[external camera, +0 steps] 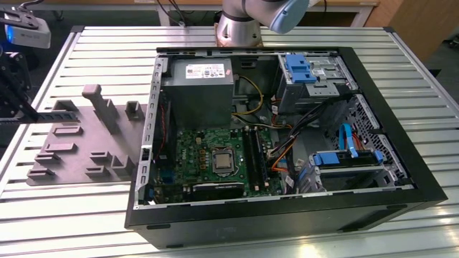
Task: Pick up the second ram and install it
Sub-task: 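Pick up the second ram and move it above second insertion slot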
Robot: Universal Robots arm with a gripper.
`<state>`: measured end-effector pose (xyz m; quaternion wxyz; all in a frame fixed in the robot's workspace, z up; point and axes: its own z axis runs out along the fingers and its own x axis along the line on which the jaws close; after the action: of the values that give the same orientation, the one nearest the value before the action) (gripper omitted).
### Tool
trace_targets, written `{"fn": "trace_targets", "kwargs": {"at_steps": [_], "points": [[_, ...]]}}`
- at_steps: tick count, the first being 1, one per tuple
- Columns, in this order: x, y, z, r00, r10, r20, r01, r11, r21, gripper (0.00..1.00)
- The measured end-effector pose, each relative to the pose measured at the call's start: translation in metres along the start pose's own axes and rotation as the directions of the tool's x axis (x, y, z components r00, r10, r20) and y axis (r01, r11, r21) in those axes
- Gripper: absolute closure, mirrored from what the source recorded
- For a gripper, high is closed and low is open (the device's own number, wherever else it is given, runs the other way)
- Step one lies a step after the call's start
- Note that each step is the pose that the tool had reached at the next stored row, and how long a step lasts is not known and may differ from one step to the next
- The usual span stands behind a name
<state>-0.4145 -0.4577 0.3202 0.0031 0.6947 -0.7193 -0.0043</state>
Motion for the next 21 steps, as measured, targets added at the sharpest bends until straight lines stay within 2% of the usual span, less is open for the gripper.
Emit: {"fn": "trace_targets", "kwargs": {"at_steps": [21], "points": [[-0.0011,0.0002,-0.0143,1.0,0.0,-0.0023,0.0,1.0,0.0001,0.86]]}}
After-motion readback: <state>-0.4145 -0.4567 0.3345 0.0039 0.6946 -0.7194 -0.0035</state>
